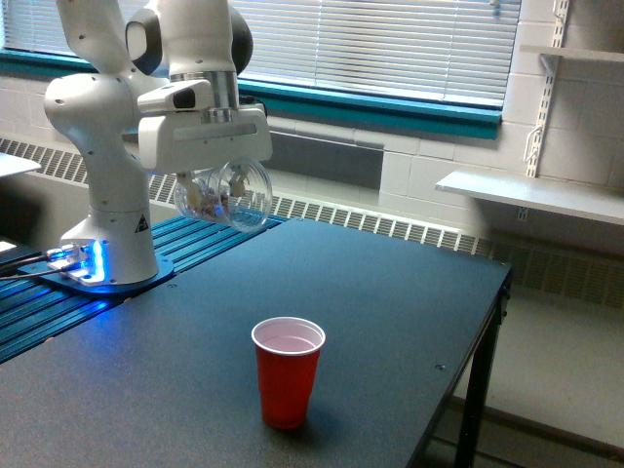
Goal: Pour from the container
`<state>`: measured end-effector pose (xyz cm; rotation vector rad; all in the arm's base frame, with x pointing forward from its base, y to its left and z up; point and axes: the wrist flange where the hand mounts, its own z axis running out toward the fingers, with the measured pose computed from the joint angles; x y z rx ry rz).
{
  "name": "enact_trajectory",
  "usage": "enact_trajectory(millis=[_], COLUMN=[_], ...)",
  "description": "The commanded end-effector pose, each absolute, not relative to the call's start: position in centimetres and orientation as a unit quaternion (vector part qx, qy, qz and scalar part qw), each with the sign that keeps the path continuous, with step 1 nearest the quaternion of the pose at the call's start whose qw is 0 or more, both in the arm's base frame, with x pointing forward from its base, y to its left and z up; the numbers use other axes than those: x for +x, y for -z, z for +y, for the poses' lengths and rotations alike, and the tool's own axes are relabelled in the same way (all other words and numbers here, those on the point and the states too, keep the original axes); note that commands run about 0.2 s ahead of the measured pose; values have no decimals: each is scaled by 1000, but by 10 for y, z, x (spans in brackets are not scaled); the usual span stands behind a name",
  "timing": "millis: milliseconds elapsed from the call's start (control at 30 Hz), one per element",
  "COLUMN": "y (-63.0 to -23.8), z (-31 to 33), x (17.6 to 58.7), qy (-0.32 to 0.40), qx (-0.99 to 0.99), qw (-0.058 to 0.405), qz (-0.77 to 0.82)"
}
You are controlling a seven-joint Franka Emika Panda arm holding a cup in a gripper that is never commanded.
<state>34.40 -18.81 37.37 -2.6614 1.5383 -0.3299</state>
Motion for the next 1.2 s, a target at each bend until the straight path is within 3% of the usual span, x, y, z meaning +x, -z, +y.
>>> enact_trajectory(millis=[33, 300, 1033, 1200], y=[-367, -346, -361, -354], z=[-186, -198, -244, -251], x=[352, 352, 369, 372], qy=[103, 45, 36, 27], qx=[-867, -852, -822, -801], qw=[32, 56, 63, 84], qz=[486, 518, 565, 592])
